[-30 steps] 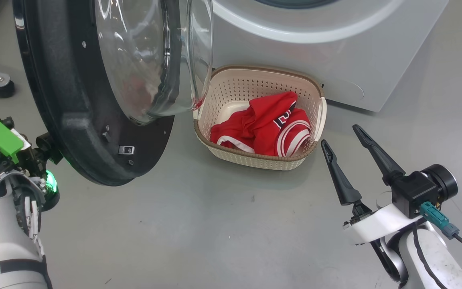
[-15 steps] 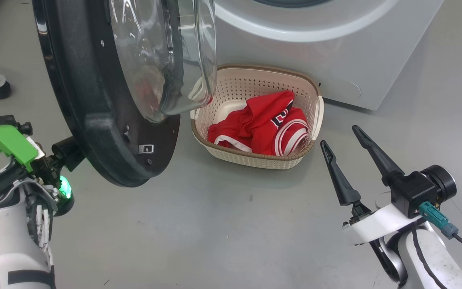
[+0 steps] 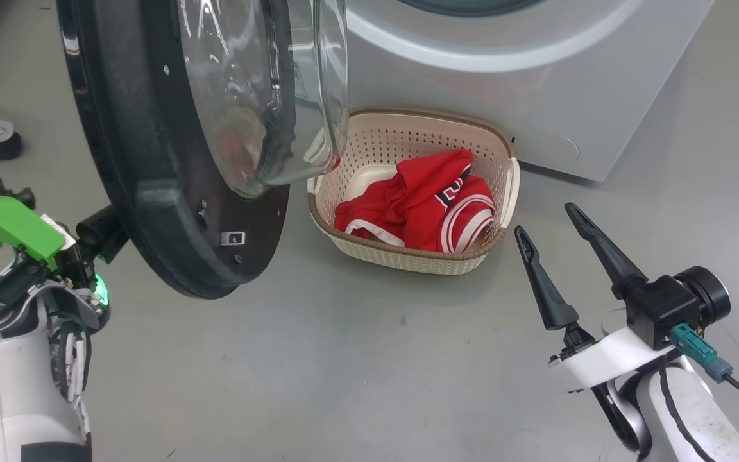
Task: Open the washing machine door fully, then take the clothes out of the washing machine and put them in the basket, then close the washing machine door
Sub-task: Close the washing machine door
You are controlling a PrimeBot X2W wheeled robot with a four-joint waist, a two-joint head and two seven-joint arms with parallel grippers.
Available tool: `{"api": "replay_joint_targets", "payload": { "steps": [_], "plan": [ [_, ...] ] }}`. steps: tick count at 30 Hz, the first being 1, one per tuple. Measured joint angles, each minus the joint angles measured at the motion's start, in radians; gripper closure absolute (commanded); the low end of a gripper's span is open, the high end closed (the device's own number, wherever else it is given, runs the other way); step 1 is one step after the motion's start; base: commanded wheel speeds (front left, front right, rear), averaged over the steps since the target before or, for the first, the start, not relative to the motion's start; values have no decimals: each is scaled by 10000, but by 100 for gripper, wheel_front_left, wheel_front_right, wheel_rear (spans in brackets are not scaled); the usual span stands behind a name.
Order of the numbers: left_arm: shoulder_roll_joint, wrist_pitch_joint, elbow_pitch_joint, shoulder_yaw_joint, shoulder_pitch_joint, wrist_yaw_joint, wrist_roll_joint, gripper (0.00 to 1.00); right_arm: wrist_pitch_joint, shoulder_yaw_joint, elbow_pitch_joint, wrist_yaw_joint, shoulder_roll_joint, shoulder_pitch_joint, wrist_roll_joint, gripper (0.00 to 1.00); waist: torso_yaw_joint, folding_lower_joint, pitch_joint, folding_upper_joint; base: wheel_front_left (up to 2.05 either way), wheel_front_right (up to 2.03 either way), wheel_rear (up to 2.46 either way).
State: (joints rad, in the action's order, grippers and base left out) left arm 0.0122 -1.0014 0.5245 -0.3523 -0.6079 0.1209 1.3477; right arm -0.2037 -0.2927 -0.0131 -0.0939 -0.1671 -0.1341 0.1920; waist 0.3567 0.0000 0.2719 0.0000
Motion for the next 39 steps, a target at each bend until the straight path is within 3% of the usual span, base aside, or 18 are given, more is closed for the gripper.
{"api": "replay_joint_targets", "payload": {
  "steps": [7,12,18,24,39],
  "plan": [
    [31,1567,-1032,73,322,0,-1361,100,-42,10,-109,17,29,6,17,0,92,0,-230,0,0,0,0],
    [855,2838,-1887,754,882,0,-3336,100,-58,6,-138,90,82,39,33,0,158,0,-359,0,0,0,0],
    [1223,4330,-2901,1632,1522,2,-4763,100,-102,-6,-186,98,123,126,90,0,213,0,-443,0,0,0,0],
    [1519,6031,-3636,1977,2338,2,-5779,100,-128,-13,-211,100,173,152,94,0,222,0,-512,0,0,0,0],
    [1524,9917,-4468,2723,3945,4,-7281,100,-221,-59,-397,100,257,207,102,0,242,0,-793,0,0,0,0]
  ]
}}
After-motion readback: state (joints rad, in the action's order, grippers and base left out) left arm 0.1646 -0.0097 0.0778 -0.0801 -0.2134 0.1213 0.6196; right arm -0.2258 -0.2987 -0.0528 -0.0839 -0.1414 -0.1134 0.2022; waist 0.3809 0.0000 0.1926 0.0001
